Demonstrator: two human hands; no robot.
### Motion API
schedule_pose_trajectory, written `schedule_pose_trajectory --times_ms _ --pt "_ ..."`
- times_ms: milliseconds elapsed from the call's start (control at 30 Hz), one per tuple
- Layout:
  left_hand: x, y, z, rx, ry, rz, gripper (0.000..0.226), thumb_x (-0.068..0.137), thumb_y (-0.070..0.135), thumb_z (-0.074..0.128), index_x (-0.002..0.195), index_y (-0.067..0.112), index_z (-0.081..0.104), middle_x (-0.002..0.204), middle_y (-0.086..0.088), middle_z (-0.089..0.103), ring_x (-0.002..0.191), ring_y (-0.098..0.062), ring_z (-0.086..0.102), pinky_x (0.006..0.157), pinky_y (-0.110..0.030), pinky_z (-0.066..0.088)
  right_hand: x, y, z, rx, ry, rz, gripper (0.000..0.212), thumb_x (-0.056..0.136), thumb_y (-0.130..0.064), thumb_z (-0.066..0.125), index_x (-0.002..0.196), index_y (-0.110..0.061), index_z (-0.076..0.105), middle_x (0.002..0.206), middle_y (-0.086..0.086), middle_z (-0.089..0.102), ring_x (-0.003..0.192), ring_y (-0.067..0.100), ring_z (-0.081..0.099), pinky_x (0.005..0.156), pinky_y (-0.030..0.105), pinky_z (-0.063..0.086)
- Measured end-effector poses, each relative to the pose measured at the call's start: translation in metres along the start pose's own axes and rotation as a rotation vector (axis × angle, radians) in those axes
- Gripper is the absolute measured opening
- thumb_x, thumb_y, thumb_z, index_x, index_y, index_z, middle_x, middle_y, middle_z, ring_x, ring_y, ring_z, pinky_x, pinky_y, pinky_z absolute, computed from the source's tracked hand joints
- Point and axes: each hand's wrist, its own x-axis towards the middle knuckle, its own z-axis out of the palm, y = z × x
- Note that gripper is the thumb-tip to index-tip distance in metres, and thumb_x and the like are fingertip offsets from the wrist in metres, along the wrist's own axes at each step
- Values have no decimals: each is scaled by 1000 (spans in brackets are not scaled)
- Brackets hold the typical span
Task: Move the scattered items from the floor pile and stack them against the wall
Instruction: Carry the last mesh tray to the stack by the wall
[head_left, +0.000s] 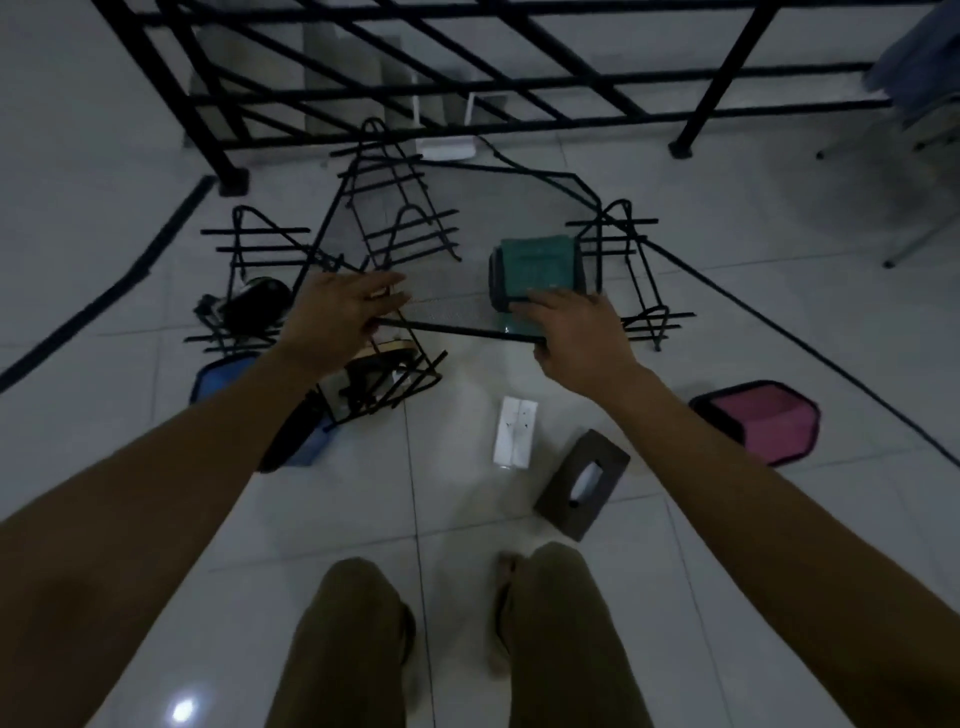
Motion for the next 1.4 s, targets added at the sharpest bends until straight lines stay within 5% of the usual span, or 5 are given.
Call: schedule_pose_trajectory --times_ms 200,367,567,800,1400 --pt "-60 74 -131 -143 -115 -477 58 83 8 68 137 22 52 154 -16 28 127 -41 43 102 -55 32 -11 -50 -130 112 -99 -108 38 81 1 68 116 -13 71 123 18 65 119 45 56 97 70 38" --pt "-92 155 -217 -226 -155 -705 53 84 17 64 135 22 52 152 -12 33 129 -38 40 104 -53 27 -25 -125 -200 114 -372 -154 37 99 -19 50 136 -25 57 138 12 55 129 30 48 113 44 26" --pt "-133 224 -261 -230 61 -1038 45 76 -2 56 111 24 68 116 0 66 106 -27 58 110 -58 17 -65 -217 -227 255 -324 -313 22 85 -3 62 97 -16 75 91 7 73 82 25 65 72 29 46" --pt "-260 250 -268 -296 81 -1231 50 89 4 54 128 35 59 138 7 54 129 -25 44 104 -70 -10 -102 -296 -232 347 -493 -599 28 86 -20 67 113 -18 71 105 6 72 95 24 65 82 39 53" --pt "-621 552 -330 -393 443 -1951 41 78 12 75 112 34 69 132 10 58 123 -19 49 110 -65 12 -358 -544 -212 240 -758 -1566 37 87 -5 57 119 -18 70 117 4 71 107 28 66 88 41 53"
